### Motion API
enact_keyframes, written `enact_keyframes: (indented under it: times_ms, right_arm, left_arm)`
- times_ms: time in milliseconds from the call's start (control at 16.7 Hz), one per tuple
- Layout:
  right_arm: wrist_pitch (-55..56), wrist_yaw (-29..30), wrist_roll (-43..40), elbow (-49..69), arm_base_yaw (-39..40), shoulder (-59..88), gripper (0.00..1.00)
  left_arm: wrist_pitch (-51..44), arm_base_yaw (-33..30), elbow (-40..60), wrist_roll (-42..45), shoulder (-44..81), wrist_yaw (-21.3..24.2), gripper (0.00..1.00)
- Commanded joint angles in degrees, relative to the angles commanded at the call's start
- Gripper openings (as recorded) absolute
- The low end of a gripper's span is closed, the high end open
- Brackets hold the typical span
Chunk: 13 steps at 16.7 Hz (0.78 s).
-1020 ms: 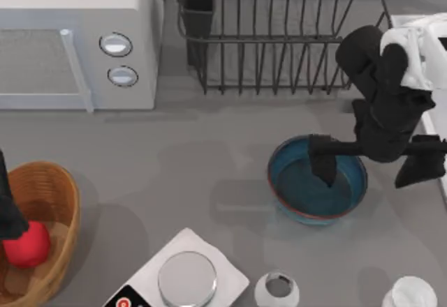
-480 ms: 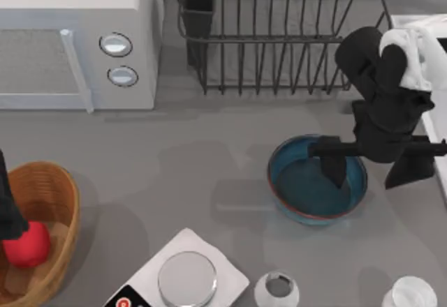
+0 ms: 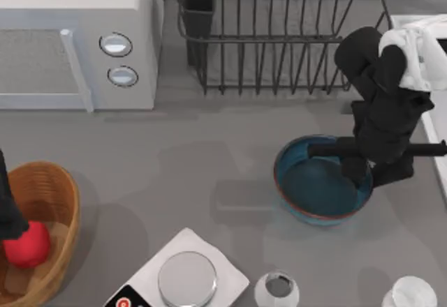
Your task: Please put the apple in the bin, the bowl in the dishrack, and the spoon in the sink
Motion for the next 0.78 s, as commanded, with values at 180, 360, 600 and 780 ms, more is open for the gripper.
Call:
enact_keyframes:
  times_ms: [180, 360, 600, 780]
  right_arm:
    - [0.00, 0.00, 0.00, 0.00, 0.00, 0.00, 0.00]
    - [0.00, 0.00, 0.00, 0.00, 0.00, 0.00, 0.00]
    - [-0.98, 0.05, 0.00, 0.93, -0.03, -0.28, 0.00]
    - [-6.88, 0.09, 0.04, 5.47, -0.09, -1.68, 0.00]
  left_arm:
    - [0.00, 0.00, 0.00, 0.00, 0.00, 0.00, 1.00]
    - [0.00, 0.00, 0.00, 0.00, 0.00, 0.00, 1.00]
    - [0.00, 0.00, 0.00, 0.00, 0.00, 0.00, 1.00]
    - [0.00, 0.00, 0.00, 0.00, 0.00, 0.00, 1.00]
